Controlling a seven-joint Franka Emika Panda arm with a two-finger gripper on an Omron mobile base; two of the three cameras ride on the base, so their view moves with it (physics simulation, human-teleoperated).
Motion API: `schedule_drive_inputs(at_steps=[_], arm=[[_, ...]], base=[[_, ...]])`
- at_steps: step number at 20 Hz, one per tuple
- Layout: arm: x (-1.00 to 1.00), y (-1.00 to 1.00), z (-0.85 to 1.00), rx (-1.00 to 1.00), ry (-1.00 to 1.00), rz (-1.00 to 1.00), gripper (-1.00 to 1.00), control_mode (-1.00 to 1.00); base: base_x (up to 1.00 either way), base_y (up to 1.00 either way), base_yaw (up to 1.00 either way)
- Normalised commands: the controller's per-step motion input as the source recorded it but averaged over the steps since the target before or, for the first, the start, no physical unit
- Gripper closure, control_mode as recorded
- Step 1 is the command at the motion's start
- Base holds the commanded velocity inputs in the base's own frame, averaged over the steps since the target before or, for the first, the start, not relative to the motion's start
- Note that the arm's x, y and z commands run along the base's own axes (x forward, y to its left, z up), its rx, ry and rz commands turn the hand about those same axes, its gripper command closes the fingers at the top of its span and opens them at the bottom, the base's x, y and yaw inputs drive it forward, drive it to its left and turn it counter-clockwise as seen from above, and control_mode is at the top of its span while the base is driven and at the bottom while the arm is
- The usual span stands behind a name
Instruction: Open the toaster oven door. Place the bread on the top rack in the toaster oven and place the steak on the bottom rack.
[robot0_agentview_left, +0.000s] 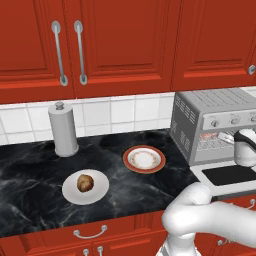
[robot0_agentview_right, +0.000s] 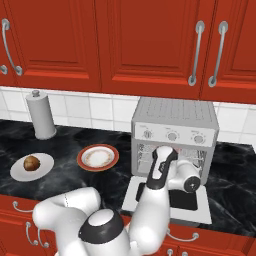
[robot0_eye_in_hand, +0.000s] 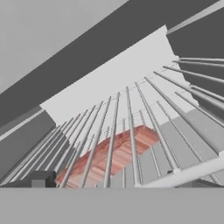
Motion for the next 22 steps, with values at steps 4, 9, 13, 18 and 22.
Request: schedule_drive_inputs(at_steps=[4,9,13,18,22], arm=[[0.38,0.22,-0.1,0.06,0.0,-0.04,-1.0,-1.0],[0.44,0.24,-0.07,0.04,0.0,-0.04,-1.0,-1.0],[0.48,0.26,-0.01,0.06,0.0,-0.04,1.0,-1.0],[0.42,0.13,0.01,0.05,0.0,-0.03,1.0,-1.0],[0.35,0.0,0.02,0.07,0.0,-0.01,1.0,-1.0]], base=[[0.0,0.0,0.0],[0.0,0.0,0.0],[0.0,0.0,0.0],[0.0,0.0,0.0],[0.0,0.0,0.0]])
